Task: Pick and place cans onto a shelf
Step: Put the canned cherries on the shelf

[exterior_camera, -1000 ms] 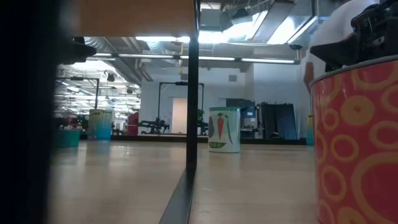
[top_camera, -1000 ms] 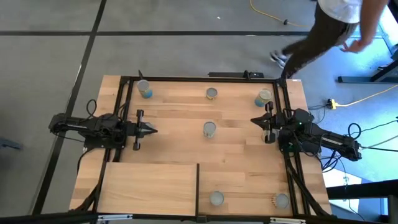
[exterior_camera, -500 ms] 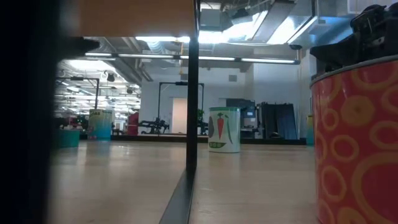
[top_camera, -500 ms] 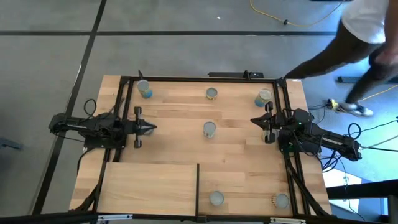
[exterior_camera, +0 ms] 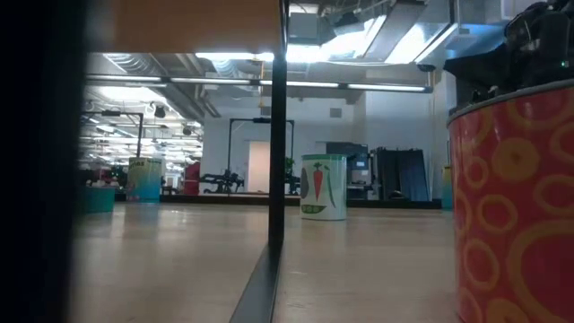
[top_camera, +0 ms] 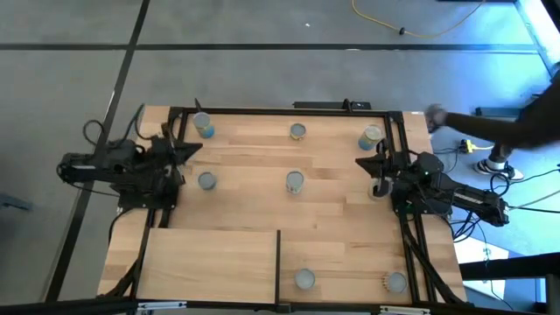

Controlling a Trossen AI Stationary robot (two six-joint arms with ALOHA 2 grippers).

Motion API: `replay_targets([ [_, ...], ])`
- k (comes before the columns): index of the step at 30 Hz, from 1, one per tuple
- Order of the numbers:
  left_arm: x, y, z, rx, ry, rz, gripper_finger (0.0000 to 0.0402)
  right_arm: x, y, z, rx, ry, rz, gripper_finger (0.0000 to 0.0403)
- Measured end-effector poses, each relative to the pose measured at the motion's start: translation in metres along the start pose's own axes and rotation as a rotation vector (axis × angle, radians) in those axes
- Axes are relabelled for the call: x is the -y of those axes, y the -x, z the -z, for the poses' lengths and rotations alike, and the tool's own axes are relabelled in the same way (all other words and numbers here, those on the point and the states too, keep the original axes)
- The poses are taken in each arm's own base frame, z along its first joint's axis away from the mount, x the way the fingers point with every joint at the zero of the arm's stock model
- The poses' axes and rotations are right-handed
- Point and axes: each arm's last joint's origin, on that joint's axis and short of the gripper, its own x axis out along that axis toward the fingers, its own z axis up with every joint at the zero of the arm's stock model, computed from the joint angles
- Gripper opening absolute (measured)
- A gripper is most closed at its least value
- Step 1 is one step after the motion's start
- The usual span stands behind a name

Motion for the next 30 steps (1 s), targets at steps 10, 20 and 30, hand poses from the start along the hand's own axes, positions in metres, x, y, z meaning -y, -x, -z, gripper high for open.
replay_targets([
  [10, 0.003, -0.028, -0.065, -0.325, 0.035, -0.247, 0.0, 0.001, 0.006, -0.053, -0.037, -0.056, 0.16, 0.0018],
  [20, -0.01, -0.041, -0.101, -0.592, 0.279, -0.518, 0.0, 0.002, 0.0, -0.119, -0.368, -0.078, 0.294, 0.0018],
  [30, -0.035, -0.054, -0.096, -0.767, 0.549, -0.762, 0.0, 0.008, -0.03, -0.16, -0.444, -0.215, 0.462, 0.0018],
])
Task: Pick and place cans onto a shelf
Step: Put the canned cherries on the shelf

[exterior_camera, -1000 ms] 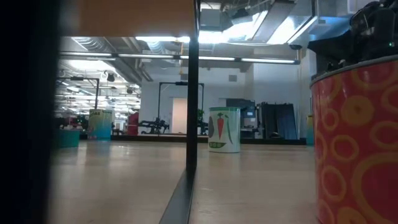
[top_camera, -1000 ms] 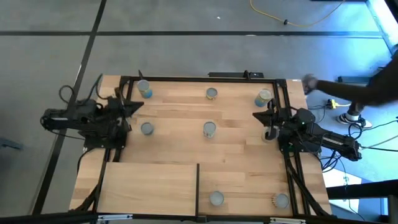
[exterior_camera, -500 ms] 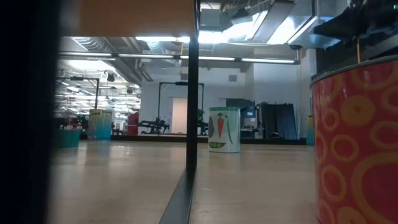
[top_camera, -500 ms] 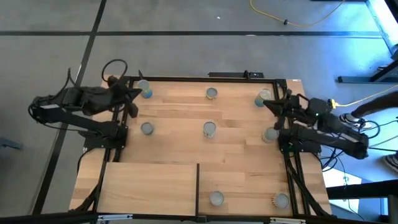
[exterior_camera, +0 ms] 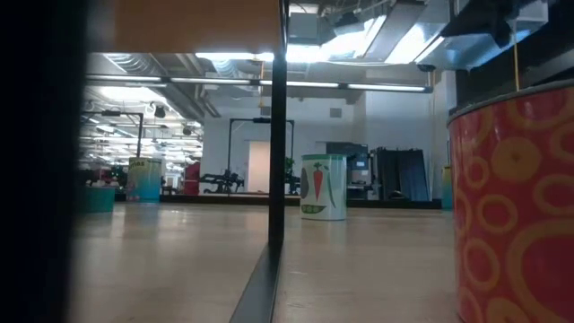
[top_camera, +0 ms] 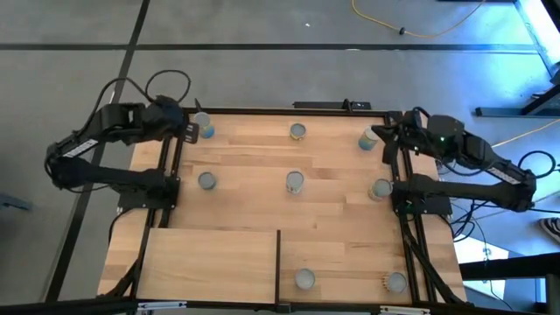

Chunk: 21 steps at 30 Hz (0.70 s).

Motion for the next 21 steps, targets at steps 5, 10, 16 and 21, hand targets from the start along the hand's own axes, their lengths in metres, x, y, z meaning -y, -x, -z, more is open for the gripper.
replay_targets([
  [5, -0.001, -0.002, -0.009, 0.07, 0.027, -0.013, 0.0, -0.003, -0.001, -0.01, 0.005, -0.013, -0.002, 0.0018],
  [10, -0.001, -0.002, -0.011, 0.116, 0.016, -0.04, 0.0, -0.004, -0.002, -0.011, 0.001, -0.012, -0.002, 0.0018],
  [16, 0.001, -0.002, -0.015, 0.16, 0.0, -0.046, 0.0, -0.004, -0.002, -0.011, 0.002, 0.011, -0.003, 0.0018],
  [21, 0.0, -0.002, -0.015, 0.173, -0.134, -0.078, 0.0, -0.004, -0.002, -0.011, 0.002, 0.021, -0.003, 0.0018],
])
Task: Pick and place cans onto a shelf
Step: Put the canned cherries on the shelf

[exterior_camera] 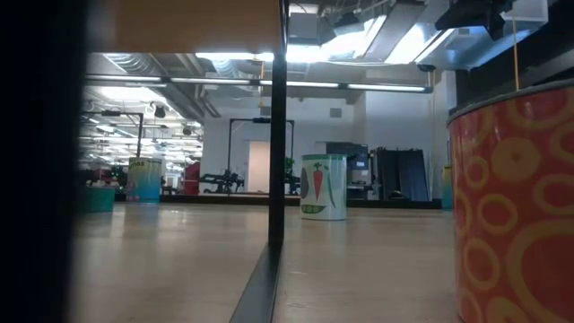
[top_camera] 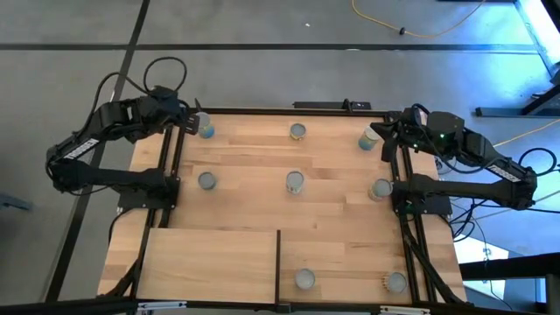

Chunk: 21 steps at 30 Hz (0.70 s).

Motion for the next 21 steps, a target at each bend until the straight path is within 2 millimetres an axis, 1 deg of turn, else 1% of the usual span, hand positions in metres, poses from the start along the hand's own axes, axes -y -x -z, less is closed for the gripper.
replay_targets([
  [6, 0.001, 0.0, 0.0, -0.016, -0.004, 0.024, 0.0, 0.0, 0.0, 0.0, 0.0, 0.022, 0.0, 0.0018],
  [13, 0.004, 0.0, 0.003, -0.094, -0.048, 0.144, 0.0, 0.0, 0.0, 0.0, 0.0, 0.061, -0.001, 0.0018],
  [17, 0.008, 0.001, 0.005, -0.171, -0.068, 0.267, 0.0, 0.0, 0.0, 0.0, 0.0, 0.075, -0.001, 0.0018],
  [21, 0.011, -0.003, 0.005, -0.18, -0.078, 0.251, 0.0005, 0.0, 0.0, 0.0, 0.0, 0.074, -0.001, 0.0018],
])
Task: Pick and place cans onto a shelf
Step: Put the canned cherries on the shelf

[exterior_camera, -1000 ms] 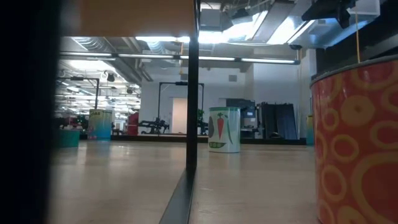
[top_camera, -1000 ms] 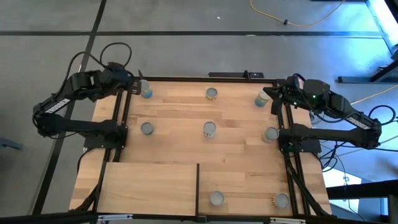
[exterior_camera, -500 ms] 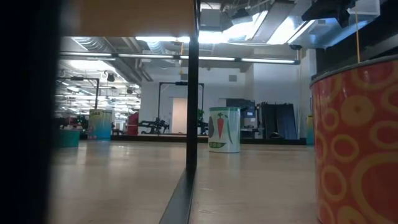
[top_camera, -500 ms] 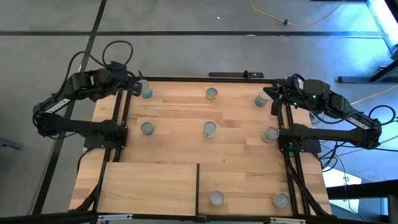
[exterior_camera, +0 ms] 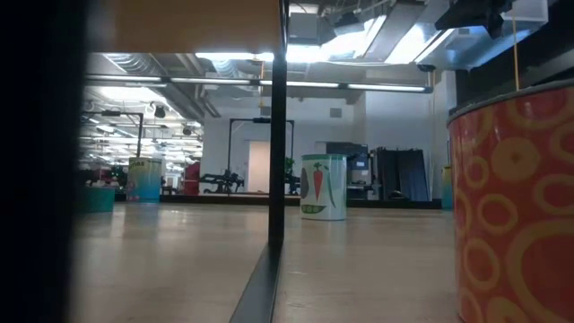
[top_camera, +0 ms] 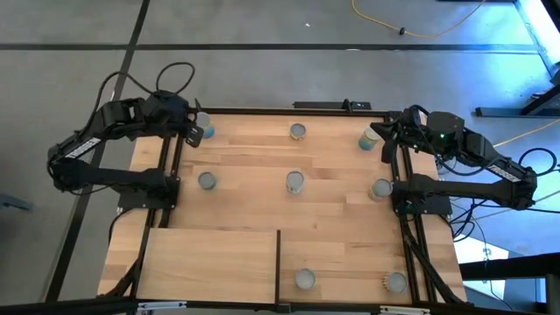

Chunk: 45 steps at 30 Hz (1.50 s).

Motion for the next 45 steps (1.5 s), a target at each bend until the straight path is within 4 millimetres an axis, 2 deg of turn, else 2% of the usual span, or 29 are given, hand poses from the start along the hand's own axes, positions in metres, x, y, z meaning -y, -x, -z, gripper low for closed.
replay_targets([
  [8, 0.009, -0.026, -0.006, -0.131, 0.015, -0.057, 0.0059, 0.0, 0.0, 0.0, 0.0, 0.0, 0.0, 0.0018],
  [15, 0.009, -0.074, -0.021, -0.309, 0.251, -0.125, 0.0077, 0.0, 0.0, 0.0, 0.003, -0.029, -0.001, 0.0018],
  [24, -0.016, -0.133, -0.037, -0.448, 0.267, -0.287, 0.0077, -0.001, 0.0, 0.0, -0.004, -0.062, -0.044, 0.0018],
  [31, -0.035, -0.167, -0.042, -0.573, 0.307, -0.27, 0.0077, -0.002, 0.0, 0.0, -0.005, -0.059, -0.05, 0.0018],
  [38, -0.043, -0.176, -0.044, -0.599, 0.246, -0.22, 0.0075, -0.002, 0.0, 0.0, -0.006, -0.059, -0.05, 0.0018],
  [45, -0.059, -0.177, -0.047, -0.592, 0.334, -0.197, 0.0074, -0.002, 0.0, 0.0, -0.006, -0.057, -0.05, 0.0018],
])
